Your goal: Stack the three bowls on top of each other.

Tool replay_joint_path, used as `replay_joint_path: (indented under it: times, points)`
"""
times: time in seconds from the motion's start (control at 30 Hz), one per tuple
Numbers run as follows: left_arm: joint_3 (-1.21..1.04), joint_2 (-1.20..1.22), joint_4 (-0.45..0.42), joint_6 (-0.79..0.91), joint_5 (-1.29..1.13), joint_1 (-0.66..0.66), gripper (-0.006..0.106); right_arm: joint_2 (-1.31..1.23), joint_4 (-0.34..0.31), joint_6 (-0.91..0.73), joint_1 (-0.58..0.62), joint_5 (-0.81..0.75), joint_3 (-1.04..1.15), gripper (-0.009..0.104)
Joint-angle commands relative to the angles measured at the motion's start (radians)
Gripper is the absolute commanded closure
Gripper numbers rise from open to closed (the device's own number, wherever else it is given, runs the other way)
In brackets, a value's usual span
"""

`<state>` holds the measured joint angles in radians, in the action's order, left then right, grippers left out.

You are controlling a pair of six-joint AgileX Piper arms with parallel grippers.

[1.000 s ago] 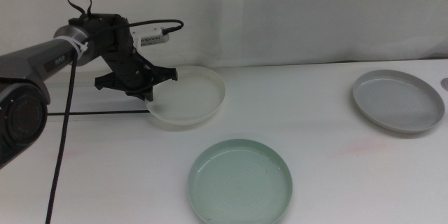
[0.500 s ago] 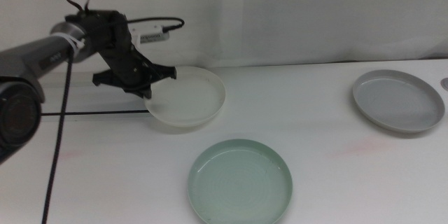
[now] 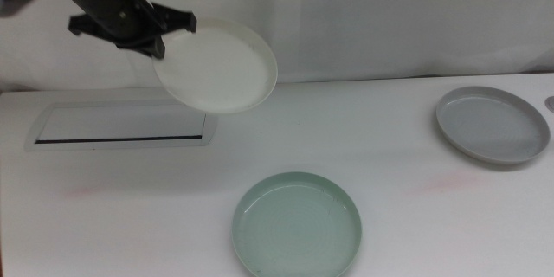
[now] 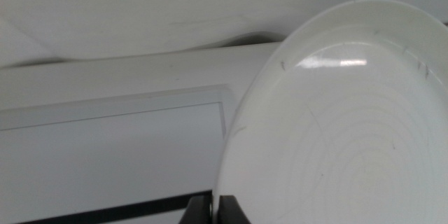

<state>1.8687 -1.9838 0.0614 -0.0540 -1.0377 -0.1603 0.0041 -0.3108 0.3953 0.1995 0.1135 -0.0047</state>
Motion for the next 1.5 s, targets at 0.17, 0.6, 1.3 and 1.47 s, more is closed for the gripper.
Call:
replay_joint_path:
  times: [0.17,0.6,1.3,1.47]
  points:
    - [-0.154,0.198,0.022,0.020,-0.008,-0.053,0.103,-0.023,-0.010,-0.004,0.002,-0.008,0.041,-0.008]
    - [-0.666,0.454,0.024,-0.088,0.200,-0.267,0.103,-0.023,-0.010,-0.004,0.002,-0.008,0.041,-0.008]
    - [-0.847,0.329,0.029,-0.176,0.443,-0.351,0.103,-0.023,-0.010,-0.004,0.002,-0.014,0.041,-0.008]
    - [-0.847,0.280,0.055,-0.167,0.466,-0.354,0.103,-0.023,-0.010,-0.004,0.002,-0.014,0.041,-0.008]
